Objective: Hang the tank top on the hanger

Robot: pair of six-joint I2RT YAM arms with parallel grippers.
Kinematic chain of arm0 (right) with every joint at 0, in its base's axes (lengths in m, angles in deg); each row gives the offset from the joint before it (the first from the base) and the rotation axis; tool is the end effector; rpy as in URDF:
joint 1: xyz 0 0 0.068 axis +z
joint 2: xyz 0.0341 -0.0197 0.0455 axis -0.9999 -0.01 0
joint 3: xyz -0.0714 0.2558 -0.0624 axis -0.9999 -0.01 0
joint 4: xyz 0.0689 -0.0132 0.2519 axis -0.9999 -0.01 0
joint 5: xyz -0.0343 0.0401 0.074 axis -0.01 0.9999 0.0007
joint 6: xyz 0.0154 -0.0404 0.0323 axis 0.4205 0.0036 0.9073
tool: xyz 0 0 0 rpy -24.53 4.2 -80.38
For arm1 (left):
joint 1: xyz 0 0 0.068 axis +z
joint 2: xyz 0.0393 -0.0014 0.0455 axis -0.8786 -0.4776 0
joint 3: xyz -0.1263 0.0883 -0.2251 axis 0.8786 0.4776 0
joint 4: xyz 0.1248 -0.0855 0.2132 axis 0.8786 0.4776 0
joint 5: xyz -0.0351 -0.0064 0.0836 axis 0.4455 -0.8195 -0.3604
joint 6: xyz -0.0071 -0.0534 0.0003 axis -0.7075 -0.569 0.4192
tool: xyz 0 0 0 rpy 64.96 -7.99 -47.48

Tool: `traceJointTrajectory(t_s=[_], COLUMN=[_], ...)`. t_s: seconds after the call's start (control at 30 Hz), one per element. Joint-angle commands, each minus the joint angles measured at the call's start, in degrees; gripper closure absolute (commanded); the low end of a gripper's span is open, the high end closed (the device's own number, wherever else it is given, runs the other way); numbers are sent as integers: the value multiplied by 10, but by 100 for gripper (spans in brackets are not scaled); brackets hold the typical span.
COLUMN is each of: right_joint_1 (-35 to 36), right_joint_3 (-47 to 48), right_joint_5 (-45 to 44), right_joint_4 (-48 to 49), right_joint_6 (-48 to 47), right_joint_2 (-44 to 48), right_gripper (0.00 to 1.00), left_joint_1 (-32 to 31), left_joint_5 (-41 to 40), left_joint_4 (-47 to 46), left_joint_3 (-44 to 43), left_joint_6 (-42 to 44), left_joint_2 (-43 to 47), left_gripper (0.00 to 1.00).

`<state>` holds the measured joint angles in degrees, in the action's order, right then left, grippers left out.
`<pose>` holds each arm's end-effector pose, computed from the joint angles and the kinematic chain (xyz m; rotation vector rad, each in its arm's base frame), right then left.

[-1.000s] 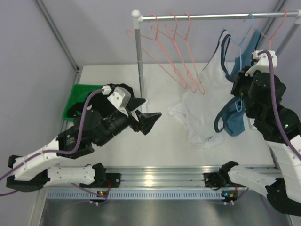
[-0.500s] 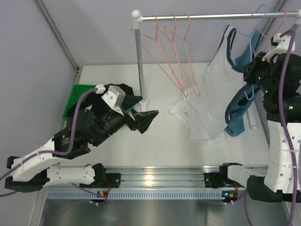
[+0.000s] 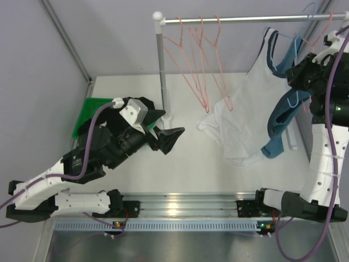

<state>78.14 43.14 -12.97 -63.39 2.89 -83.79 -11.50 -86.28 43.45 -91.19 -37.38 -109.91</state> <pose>0.2078 -0.0340 0.5173 0.2344 1.8007 0.2077 0.0593 -0.1463 0.4910 0.5439 1.4155 -0.8146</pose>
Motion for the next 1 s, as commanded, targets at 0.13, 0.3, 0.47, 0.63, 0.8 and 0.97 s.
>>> traceJointTrajectory(t_s=[0.13,0.3,0.47,0.63,0.8,0.97], right_joint_1=[-11,-13,-13,-14,-14,-14], right_joint_3=[48,13,-17,-31,-41,-38], right_joint_5=[10,13,14,12,10,0], right_joint_4=[57,73,80,79,75,63], right_joint_6=[-5,-7,-6,-6,-7,-10], right_joint_2=[-21,-17,-12,-5,9,24], right_gripper=[100,100,100,94,80,65], left_joint_1=[-2,-1,-2,0,-1,-1], left_joint_5=[-3,-4,-7,-8,-9,-11], left_joint_4=[-10,-15,-14,-17,-16,-11], left_joint_3=[-9,2,10,24,27,30], left_joint_6=[15,11,4,-1,-3,-10], left_joint_2=[-11,-12,-9,-4,-2,2], left_gripper=[10,10,10,10,10,10])
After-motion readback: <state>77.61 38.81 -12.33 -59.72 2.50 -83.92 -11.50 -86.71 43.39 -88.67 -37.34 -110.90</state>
